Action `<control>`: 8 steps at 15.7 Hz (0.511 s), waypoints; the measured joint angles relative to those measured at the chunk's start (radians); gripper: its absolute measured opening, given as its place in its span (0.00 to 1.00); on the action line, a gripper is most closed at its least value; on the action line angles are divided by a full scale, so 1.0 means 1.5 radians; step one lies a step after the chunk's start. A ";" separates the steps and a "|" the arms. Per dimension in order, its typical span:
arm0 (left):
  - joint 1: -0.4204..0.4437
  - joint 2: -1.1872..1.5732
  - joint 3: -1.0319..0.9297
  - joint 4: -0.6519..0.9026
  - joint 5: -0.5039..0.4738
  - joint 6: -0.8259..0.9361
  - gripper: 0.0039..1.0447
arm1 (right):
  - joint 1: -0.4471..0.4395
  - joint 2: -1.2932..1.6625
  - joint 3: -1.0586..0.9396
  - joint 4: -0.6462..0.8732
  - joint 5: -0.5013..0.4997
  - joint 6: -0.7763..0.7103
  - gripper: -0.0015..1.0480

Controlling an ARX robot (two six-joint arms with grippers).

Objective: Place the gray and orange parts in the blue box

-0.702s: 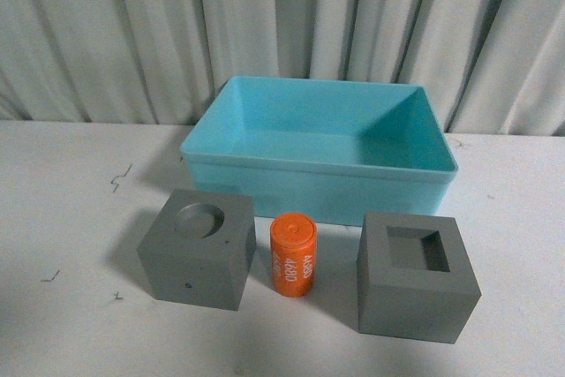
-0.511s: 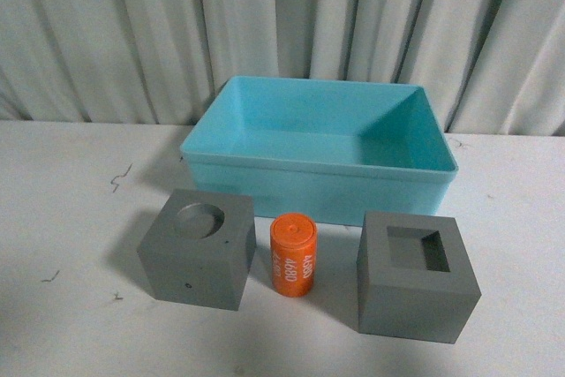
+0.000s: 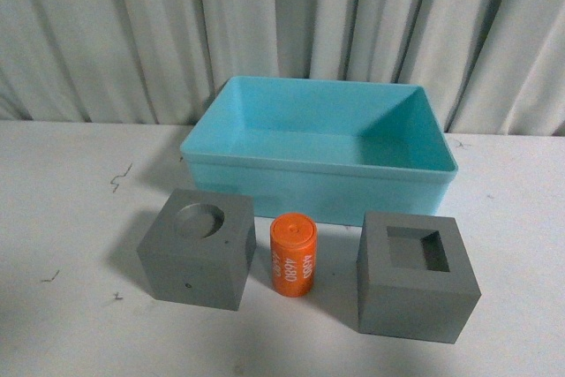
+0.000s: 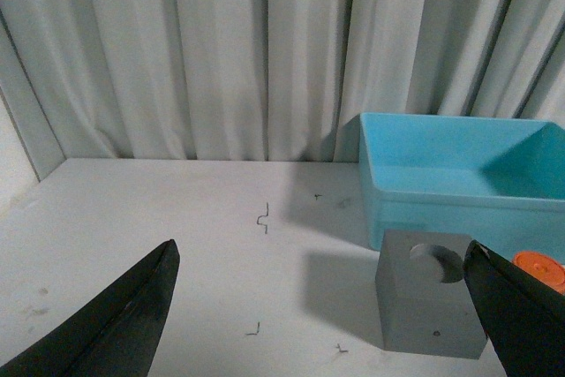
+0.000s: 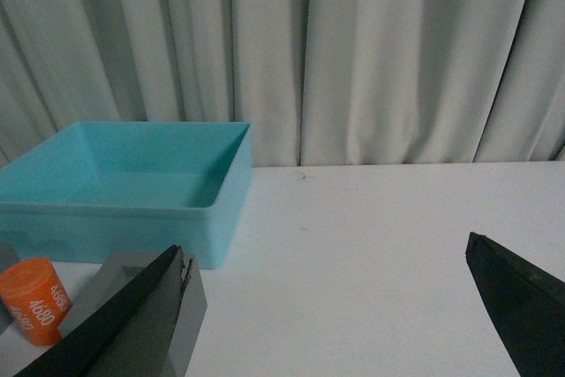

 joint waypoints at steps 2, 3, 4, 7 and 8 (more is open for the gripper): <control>0.000 0.000 0.000 0.000 0.000 0.000 0.94 | 0.000 0.000 0.000 0.000 0.000 0.000 0.94; 0.000 0.000 0.000 0.000 0.000 0.000 0.94 | 0.000 0.000 0.000 0.000 0.000 0.000 0.94; 0.000 0.000 0.000 0.000 0.000 0.000 0.94 | 0.000 0.000 0.000 0.000 0.000 0.000 0.94; 0.000 0.000 0.000 0.000 0.000 0.000 0.94 | 0.000 0.000 0.000 0.000 0.000 0.000 0.94; 0.000 0.000 0.000 0.000 0.000 0.000 0.94 | 0.000 0.000 0.000 0.000 0.000 0.000 0.94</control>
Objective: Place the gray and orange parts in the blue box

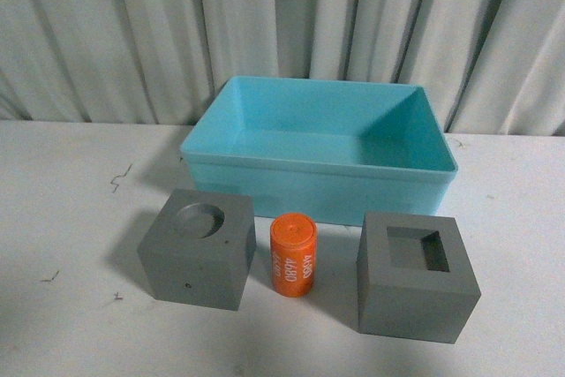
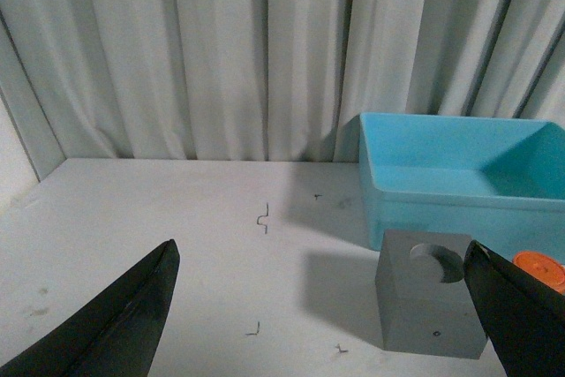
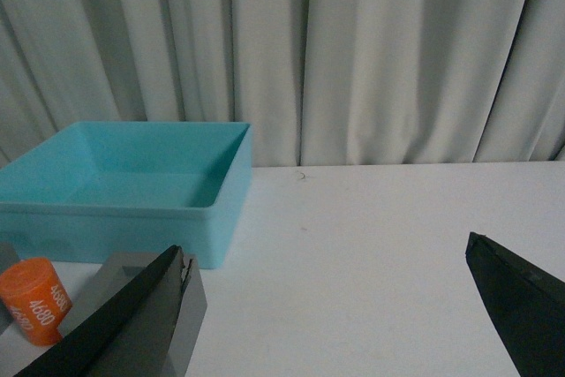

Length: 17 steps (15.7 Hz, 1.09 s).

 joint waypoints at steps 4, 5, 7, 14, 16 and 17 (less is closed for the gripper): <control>0.000 0.000 0.000 0.000 0.000 0.000 0.94 | 0.000 0.000 0.000 0.000 0.000 0.000 0.94; 0.000 0.000 0.000 0.000 0.000 0.000 0.94 | 0.000 0.000 0.000 0.000 0.000 0.000 0.94; 0.000 0.000 0.000 0.000 0.000 0.000 0.94 | 0.000 0.000 0.000 0.000 0.000 0.000 0.94; 0.000 0.000 0.000 0.000 0.000 0.000 0.94 | 0.000 0.000 0.000 0.000 0.000 0.000 0.94; 0.000 0.000 0.000 0.000 0.000 0.000 0.94 | 0.000 0.000 0.000 0.000 0.000 0.000 0.94; 0.000 0.000 0.000 0.000 0.000 0.000 0.94 | 0.000 0.000 0.000 0.000 0.000 0.000 0.94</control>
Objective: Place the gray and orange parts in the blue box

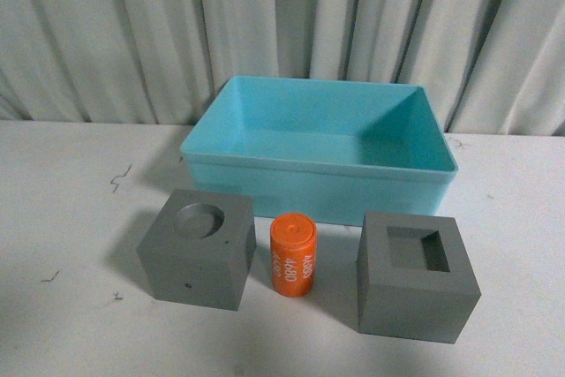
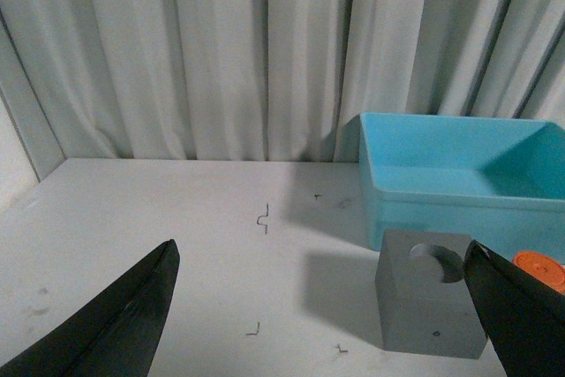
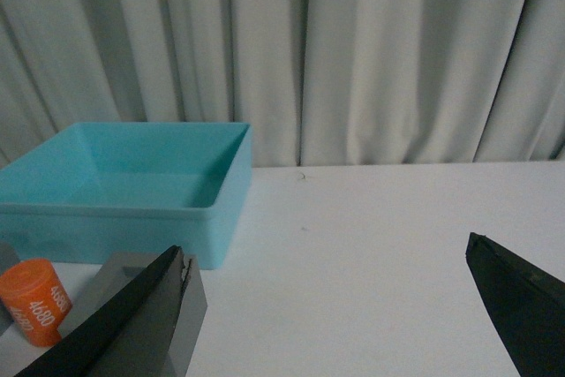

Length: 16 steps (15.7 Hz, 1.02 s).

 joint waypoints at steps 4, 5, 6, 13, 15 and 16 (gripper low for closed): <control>0.000 0.000 0.000 0.000 0.000 0.000 0.94 | -0.076 0.354 0.154 -0.085 0.038 0.041 0.94; 0.000 0.000 0.000 0.000 0.000 0.000 0.94 | -0.108 0.451 0.206 -0.011 -0.030 0.003 0.94; 0.000 0.000 0.000 0.000 0.000 0.000 0.94 | -0.107 0.530 0.251 0.036 -0.087 -0.022 0.94; 0.000 0.000 0.000 0.000 0.000 0.000 0.94 | 0.099 0.960 0.317 0.272 -0.062 0.042 0.94; 0.000 0.000 0.000 0.000 0.000 0.000 0.94 | 0.153 1.028 0.344 0.292 -0.040 0.085 0.94; 0.000 0.000 0.000 0.000 0.000 0.000 0.94 | 0.167 1.050 0.354 0.299 -0.031 0.097 0.94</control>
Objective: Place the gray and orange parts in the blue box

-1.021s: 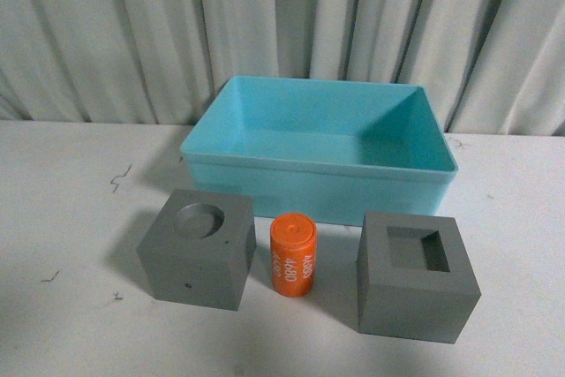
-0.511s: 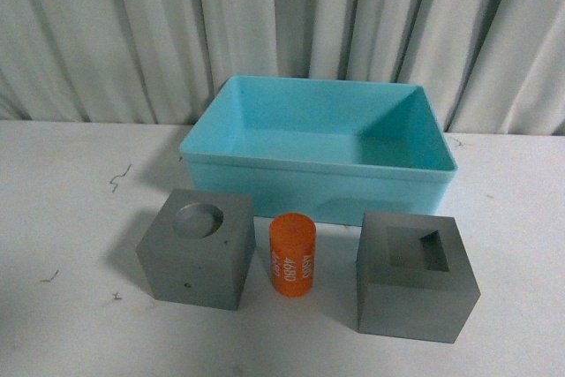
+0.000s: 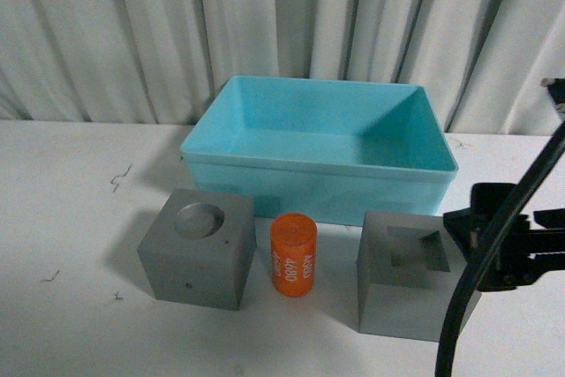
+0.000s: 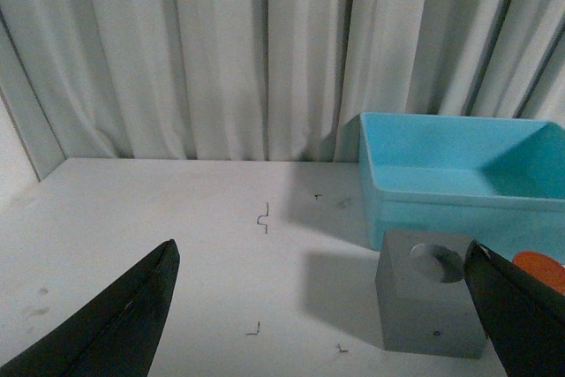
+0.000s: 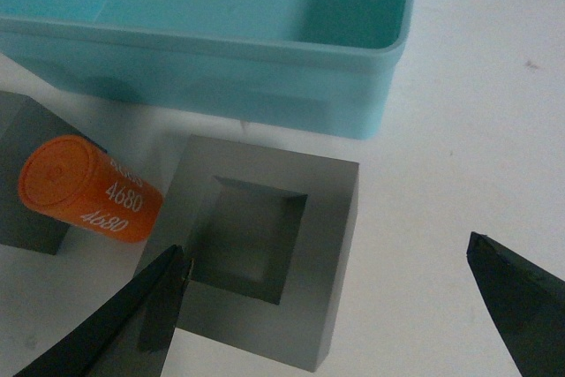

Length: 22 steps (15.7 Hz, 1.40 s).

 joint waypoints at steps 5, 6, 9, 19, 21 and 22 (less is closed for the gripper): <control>0.000 0.000 0.000 0.000 0.000 0.000 0.94 | 0.018 0.105 0.052 -0.001 0.041 0.059 0.94; 0.000 0.000 0.000 0.000 0.000 0.000 0.94 | 0.021 0.116 0.058 0.001 0.041 0.065 0.94; 0.000 0.000 0.000 0.000 0.000 0.000 0.94 | 0.034 0.157 0.079 -0.001 0.046 0.079 0.94; 0.000 0.000 0.000 0.000 0.000 0.000 0.94 | 0.041 0.154 0.062 -0.003 0.045 0.110 0.18; 0.000 0.000 0.000 0.000 0.000 0.000 0.94 | 0.039 0.078 0.033 -0.038 0.027 0.107 0.18; 0.000 0.000 0.000 0.000 0.000 0.000 0.94 | 0.031 0.013 0.031 -0.061 0.008 0.102 0.18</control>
